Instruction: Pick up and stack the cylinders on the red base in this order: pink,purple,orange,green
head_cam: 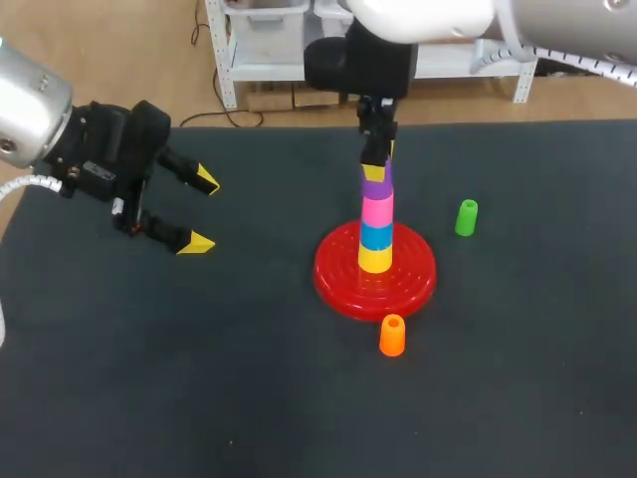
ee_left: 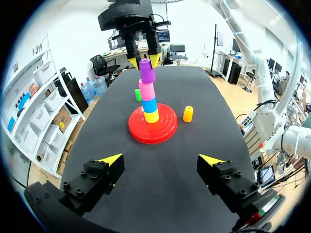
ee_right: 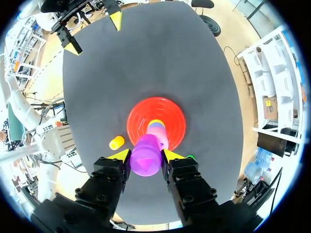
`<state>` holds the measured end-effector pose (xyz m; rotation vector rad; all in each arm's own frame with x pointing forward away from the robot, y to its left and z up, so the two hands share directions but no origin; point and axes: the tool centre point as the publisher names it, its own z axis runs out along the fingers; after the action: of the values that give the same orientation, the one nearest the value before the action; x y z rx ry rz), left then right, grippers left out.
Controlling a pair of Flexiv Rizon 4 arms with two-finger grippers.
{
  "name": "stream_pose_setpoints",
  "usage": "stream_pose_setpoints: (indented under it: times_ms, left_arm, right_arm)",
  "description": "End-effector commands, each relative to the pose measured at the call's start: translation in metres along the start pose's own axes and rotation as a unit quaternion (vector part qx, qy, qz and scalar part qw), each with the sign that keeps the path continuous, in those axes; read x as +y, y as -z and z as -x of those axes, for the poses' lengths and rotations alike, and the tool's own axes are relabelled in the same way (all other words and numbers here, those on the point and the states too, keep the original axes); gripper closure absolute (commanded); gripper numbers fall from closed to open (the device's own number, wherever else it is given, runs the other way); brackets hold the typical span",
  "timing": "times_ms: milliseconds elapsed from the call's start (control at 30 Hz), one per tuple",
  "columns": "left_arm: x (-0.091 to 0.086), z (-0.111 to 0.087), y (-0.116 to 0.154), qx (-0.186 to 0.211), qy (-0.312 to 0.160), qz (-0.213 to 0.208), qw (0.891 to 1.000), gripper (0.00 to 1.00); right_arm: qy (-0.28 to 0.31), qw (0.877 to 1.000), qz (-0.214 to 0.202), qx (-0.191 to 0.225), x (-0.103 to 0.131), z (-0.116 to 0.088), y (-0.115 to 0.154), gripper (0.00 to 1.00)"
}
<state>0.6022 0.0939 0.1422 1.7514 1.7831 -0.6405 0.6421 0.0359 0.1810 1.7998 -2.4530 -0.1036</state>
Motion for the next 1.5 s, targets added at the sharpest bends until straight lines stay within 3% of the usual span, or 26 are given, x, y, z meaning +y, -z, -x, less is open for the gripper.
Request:
stream_pose_setpoints:
  times_ms: [33,1500]
  left_arm:
    - [0.0,0.0,-0.001,0.0,0.0,0.001,1.0,0.0]
    - [0.0,0.0,-0.001,0.0,0.0,0.001,1.0,0.0]
  right_arm:
    - [-0.003,1.0,-0.005,-0.008,0.001,-0.006,-0.004,1.0]
    - [0.001,1.0,-0.002,-0.027,-0.005,-0.003,-0.028,1.0]
